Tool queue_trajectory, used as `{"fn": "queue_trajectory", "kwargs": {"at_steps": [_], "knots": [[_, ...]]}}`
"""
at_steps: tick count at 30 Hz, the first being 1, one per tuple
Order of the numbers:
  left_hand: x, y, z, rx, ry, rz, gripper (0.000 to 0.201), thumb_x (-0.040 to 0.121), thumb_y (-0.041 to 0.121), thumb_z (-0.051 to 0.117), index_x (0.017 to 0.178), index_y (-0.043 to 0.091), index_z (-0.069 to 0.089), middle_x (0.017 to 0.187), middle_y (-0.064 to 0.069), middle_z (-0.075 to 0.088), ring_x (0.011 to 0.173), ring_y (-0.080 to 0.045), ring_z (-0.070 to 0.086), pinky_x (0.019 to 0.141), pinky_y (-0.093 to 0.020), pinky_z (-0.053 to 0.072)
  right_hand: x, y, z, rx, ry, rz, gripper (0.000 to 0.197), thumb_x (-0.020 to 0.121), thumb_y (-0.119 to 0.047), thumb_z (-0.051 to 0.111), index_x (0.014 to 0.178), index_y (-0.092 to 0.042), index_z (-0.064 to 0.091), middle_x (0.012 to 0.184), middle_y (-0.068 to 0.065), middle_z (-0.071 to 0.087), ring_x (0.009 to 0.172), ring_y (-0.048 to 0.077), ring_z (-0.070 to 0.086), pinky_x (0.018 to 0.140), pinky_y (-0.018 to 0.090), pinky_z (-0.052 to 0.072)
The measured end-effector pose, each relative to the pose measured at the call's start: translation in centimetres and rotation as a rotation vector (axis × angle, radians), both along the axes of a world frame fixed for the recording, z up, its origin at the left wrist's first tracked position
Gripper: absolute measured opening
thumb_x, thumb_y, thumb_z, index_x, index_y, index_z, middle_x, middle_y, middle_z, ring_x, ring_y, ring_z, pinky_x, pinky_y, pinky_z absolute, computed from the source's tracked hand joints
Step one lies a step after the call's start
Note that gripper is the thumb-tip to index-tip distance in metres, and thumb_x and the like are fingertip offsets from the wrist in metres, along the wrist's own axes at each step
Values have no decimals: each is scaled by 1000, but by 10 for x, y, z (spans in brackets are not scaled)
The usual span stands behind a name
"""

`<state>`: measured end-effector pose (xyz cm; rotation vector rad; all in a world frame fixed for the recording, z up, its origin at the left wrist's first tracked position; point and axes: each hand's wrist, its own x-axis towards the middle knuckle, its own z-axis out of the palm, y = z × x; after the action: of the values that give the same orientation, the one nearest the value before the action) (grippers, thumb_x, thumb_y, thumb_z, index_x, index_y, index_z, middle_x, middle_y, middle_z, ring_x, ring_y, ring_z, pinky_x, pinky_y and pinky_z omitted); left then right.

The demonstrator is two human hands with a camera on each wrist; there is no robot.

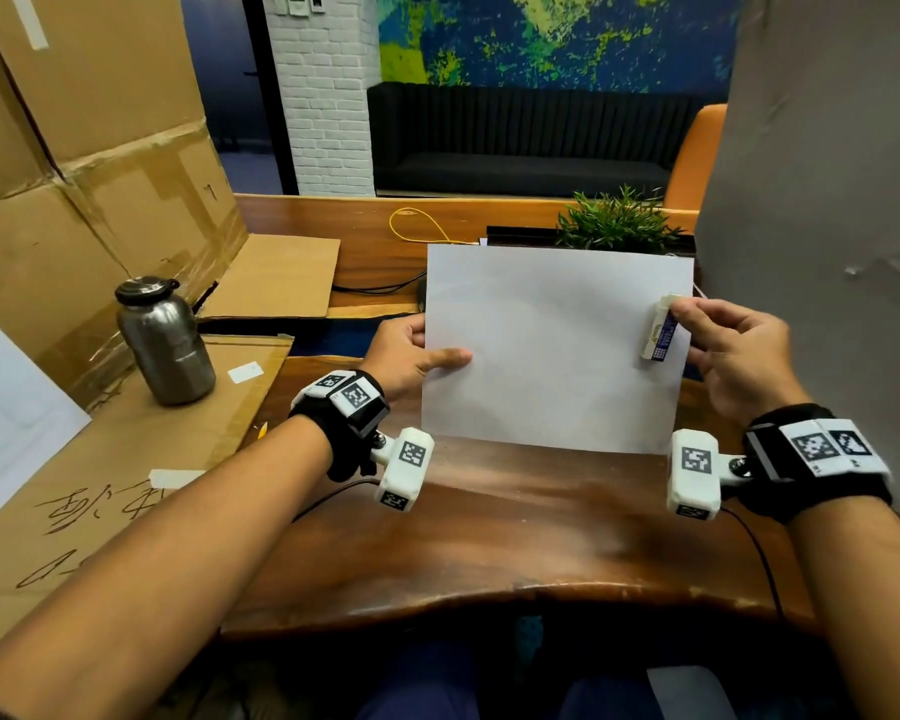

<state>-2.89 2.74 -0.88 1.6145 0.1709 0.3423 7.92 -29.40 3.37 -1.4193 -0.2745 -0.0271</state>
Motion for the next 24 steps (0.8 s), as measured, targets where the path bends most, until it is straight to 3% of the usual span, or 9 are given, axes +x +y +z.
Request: {"fn": "queue_trajectory", "kwargs": {"at_steps": [2, 6, 10, 12, 14, 16, 18, 20, 24], "knots": [[1, -2, 1, -18, -19, 30, 44, 74, 20, 82, 112, 2, 69, 107, -14, 74, 96, -26, 72, 83, -42, 58, 1, -1, -2, 1, -1, -3, 12, 85, -23, 75, 92, -14, 77, 107, 16, 74, 98, 37, 71, 77, 53, 61], [6, -5, 3, -49, -50, 69, 18, 98, 11, 57, 109, 0, 67, 96, -6, 73, 80, -13, 72, 73, -29, 58, 2, -4, -3, -7, -9, -8, 15, 85, -25, 75, 94, -13, 76, 108, 14, 74, 100, 34, 70, 83, 51, 59], [9, -2, 6, -90, -58, 84, 18, 102, 13, 50, 103, 10, 68, 94, -2, 74, 84, -16, 72, 80, -34, 59, 0, -7, -7, -38, -19, 40, 28, 72, -34, 82, 91, -14, 75, 94, 6, 76, 88, 25, 72, 81, 43, 61], [11, 1, 6, -116, -52, 123, 19, 103, 12, 49, 105, 12, 68, 100, -7, 74, 93, -25, 72, 87, -42, 57, -1, -9, -9, -68, -3, 53, 34, 64, -37, 83, 88, -14, 75, 87, 4, 76, 84, 21, 72, 80, 39, 62], [15, 5, 8, -156, -36, 192, 21, 103, 10, 48, 101, 15, 69, 106, -12, 72, 101, -33, 69, 91, -49, 55, -1, -11, -12, -91, 24, 58, 21, 74, -28, 80, 87, -13, 73, 81, 1, 76, 81, 19, 71, 83, 41, 58], [18, 7, 14, -204, -27, 267, 28, 102, 3, 45, 93, 15, 68, 101, -12, 70, 96, -33, 67, 90, -49, 55, -1, -12, -15, -106, 71, 44, 6, 86, -18, 74, 88, -12, 72, 83, 2, 75, 87, 20, 70, 86, 44, 55], [25, 6, 19, -243, -55, 328, 32, 99, -4, 42, 87, 13, 67, 100, -12, 68, 92, -30, 64, 93, -52, 53, -2, -13, -18, -96, 140, 71, 7, 89, -16, 71, 94, -11, 72, 92, 4, 75, 98, 24, 69, 88, 45, 54], [32, -4, 26, -312, -86, 371, 33, 97, -7, 40, 94, 11, 67, 103, -11, 67, 95, -29, 64, 94, -48, 52, -7, -10, -21, -46, 222, 137, 15, 92, -15, 67, 104, -7, 69, 100, 7, 74, 101, 26, 68, 87, 46, 54], [44, -38, 29, -462, -102, 389, 37, 93, -13, 37, 91, 9, 66, 88, -3, 67, 77, -21, 65, 73, -31, 55, -19, 6, -29, 40, 370, 279, 21, 93, -19, 64, 112, -9, 67, 103, 11, 71, 104, 29, 66, 92, 49, 55]]}}
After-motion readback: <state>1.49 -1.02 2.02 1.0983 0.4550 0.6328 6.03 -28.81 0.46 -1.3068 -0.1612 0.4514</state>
